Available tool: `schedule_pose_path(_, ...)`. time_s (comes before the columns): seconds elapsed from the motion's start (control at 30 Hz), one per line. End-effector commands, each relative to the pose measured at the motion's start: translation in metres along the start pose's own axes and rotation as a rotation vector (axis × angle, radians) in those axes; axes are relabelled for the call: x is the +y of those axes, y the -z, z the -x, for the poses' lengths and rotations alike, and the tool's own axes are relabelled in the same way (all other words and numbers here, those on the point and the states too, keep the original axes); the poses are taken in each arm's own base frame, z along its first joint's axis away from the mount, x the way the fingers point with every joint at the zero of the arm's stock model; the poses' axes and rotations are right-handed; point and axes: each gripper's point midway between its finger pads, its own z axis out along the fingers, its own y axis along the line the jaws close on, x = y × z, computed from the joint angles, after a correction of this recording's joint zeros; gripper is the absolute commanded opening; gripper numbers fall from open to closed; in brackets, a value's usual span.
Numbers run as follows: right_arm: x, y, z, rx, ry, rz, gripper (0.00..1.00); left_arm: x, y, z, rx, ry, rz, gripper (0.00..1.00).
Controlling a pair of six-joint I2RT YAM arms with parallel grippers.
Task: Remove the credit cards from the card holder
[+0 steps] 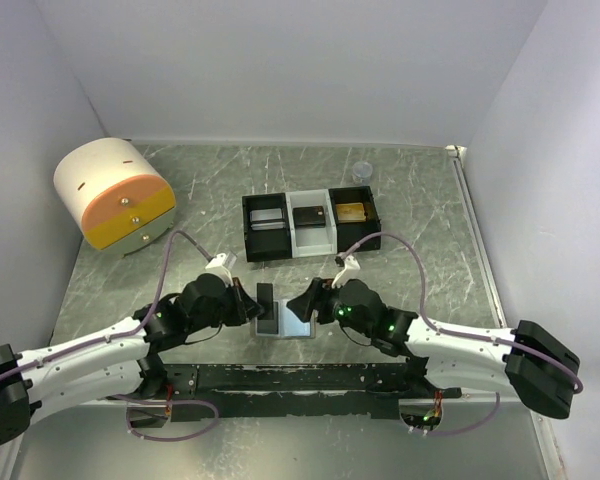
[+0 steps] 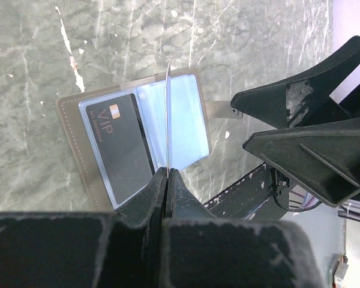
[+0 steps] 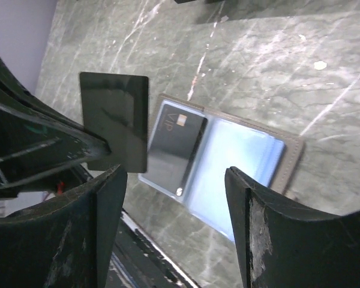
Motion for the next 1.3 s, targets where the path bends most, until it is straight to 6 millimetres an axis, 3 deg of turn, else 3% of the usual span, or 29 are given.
schedule_pose_path(0.0, 0.005, 0.004, 0.024, -0.118, 0.105, 0.048, 0.68, 0.0, 0.007, 0.01, -0.032, -0.053, 0.026, 0.07)
schedule_pose_path(0.1, 0.0, 0.006, 0.029, -0.093, 0.117, 0.002, 0.68, -0.004, 0.009, 0.018, -0.06, -0.073, 0.015, 0.07)
schedule_pose_path(0.27, -0.014, 0.009, 0.043, -0.05, -0.095, 0.206, 0.69, -0.022, 0.012, 0.026, -0.094, -0.104, -0.067, 0.07)
schedule_pose_path(0.37, 0.008, 0.026, 0.049, -0.058, -0.137, 0.401, 0.69, -0.036, 0.016, 0.028, -0.096, -0.11, -0.134, 0.07)
schedule_pose_path(0.5, 0.025, 0.036, 0.051, -0.046, -0.114, 0.493, 0.67, -0.055, 0.024, 0.03, -0.11, -0.1, -0.24, 0.07)
schedule_pose_path(0.67, 0.03, 0.042, 0.049, -0.037, -0.086, 0.513, 0.64, -0.072, 0.033, 0.031, -0.116, -0.085, -0.336, 0.07)
schedule_pose_path(0.97, 0.064, 0.061, 0.044, -0.018, -0.05, 0.679, 0.57, -0.103, 0.043, 0.034, -0.101, -0.081, -0.475, 0.07)
schedule_pose_path(1.27, 0.074, 0.062, 0.05, -0.022, -0.072, 0.712, 0.48, -0.13, 0.054, 0.027, -0.052, -0.112, -0.616, 0.07)
